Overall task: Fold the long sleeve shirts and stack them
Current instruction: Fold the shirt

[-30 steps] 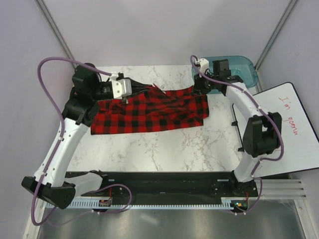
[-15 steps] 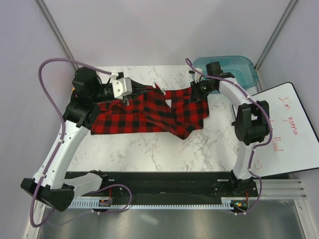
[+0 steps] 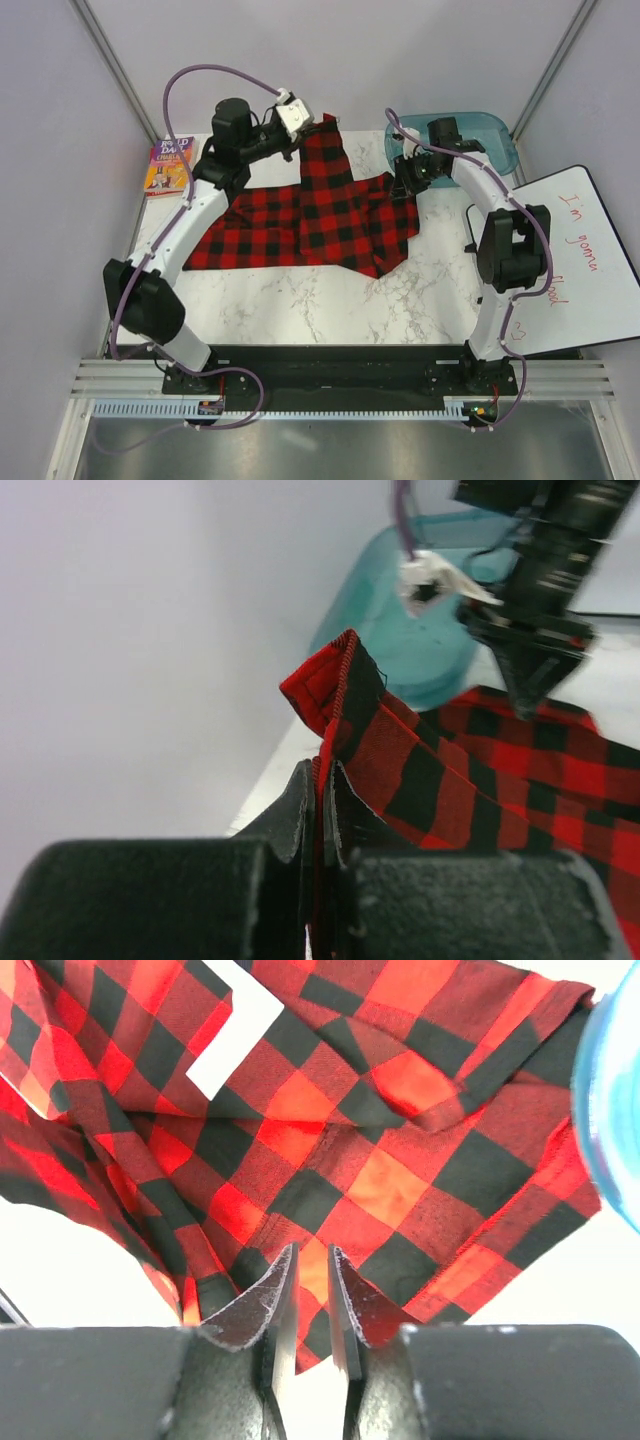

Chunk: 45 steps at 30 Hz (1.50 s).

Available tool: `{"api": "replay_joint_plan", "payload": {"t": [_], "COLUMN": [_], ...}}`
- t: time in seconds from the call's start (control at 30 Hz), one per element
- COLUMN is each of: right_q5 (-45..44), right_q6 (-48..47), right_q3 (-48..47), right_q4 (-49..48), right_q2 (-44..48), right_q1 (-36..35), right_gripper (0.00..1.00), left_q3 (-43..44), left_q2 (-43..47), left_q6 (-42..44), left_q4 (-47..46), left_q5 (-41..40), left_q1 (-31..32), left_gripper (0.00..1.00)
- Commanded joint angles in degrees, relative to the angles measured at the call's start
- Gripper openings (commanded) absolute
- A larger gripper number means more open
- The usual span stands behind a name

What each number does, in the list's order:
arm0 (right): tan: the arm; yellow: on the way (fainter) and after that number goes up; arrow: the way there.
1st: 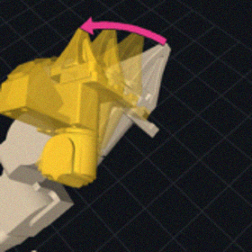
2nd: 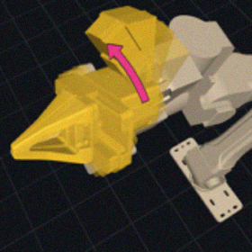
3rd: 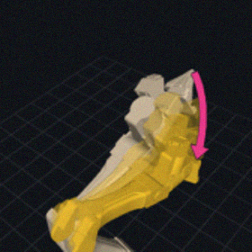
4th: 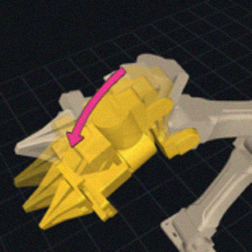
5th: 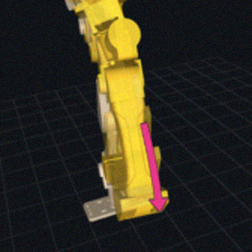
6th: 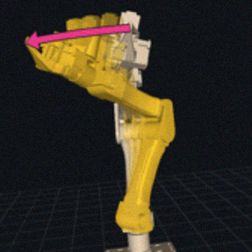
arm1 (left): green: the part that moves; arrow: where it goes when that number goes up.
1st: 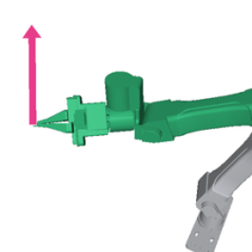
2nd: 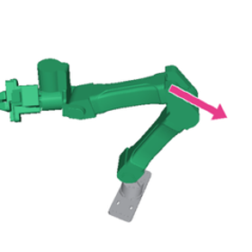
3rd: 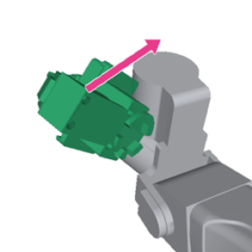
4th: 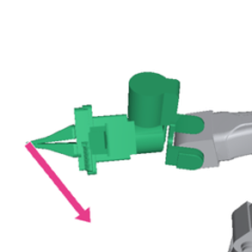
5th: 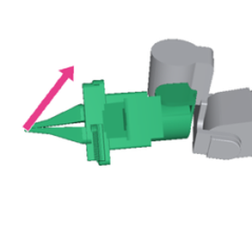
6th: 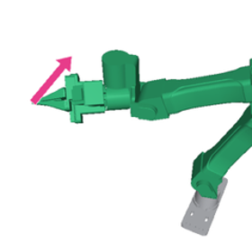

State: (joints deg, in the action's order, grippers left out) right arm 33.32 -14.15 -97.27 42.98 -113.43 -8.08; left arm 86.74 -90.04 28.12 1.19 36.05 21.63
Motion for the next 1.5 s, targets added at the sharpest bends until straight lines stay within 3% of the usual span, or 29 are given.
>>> {"api": "replay_joint_plan", "payload": {"t": [0.0,0.17,0.5,0.6,0.67,0.8,0.87,0.93,1.0,1.03,1.17,1.2,1.27,1.47], "right_q5": [-0.01,0.16,0.69,1.04,1.22,1.40,1.75,2.01,2.19,2.27,2.36,2.36,2.36,1.84], "right_q6": [-1.31,-1.93,-2.20,-2.02,-2.02,-1.93,-1.76,-1.58,-1.58,-1.58,-1.49,-1.49,-1.58,-2.46], "right_q3": [-3.10,-3.36,-3.01,-3.01,-3.10,-2.92,-2.40,-2.13,-1.96,-2.04,-2.39,-2.39,-2.13,-1.08], "right_q4": [0.96,1.23,1.31,1.32,1.40,1.32,1.32,1.32,1.32,1.32,1.67,1.75,2.10,2.81], "right_q2": [4.27,5.58,6.20,6.02,5.94,6.02,6.02,5.94,5.67,5.59,4.97,4.88,4.88,5.41], "right_q1": [0.43,0.52,0.61,0.61,0.61,0.69,0.69,0.61,0.61,0.61,0.52,0.52,0.34,-0.27], "right_gripper": [0.24,0.25,0.25,0.25,0.25,0.25,0.25,0.25,0.25,0.25,0.25,0.25,0.25,0.26], "left_q3": [9.58,11.08,8.63,4.07,-1.19,-7.89,-8.34,-7.90,-7.38,-7.29,-3.69,-3.07,-1.75,-2.10], "left_q2": [-5.49,-9.01,-10.42,-7.79,-4.73,-0.93,-0.49,-0.49,-1.10,-1.45,-4.61,-5.40,-7.51,-11.03], "left_q6": [0.71,2.29,2.56,2.03,3.34,4.31,9.82,22.81,37.52,42.15,63.07,70.86,75.31,92.09], "left_q4": [-9.61,-13.85,-14.37,-14.55,-15.34,-11.16,-4.48,10.45,18.81,27.03,45.44,48.44,53.71,58.04], "left_q5": [-8.44,-14.60,-9.08,0.47,13.82,25.44,33.27,37.05,37.95,38.12,35.68,34.97,33.91,29.52], "left_q1": [-0.27,-0.27,-0.88,-2.02,-3.60,-8.42,-10.54,-13.09,-15.63,-16.52,-20.30,-20.92,-21.54,-25.67], "left_gripper": [0.02,0.02,0.02,0.04,0.04,0.04,0.04,0.04,0.02,0.02,0.02,0.02,0.02,0.02]}}
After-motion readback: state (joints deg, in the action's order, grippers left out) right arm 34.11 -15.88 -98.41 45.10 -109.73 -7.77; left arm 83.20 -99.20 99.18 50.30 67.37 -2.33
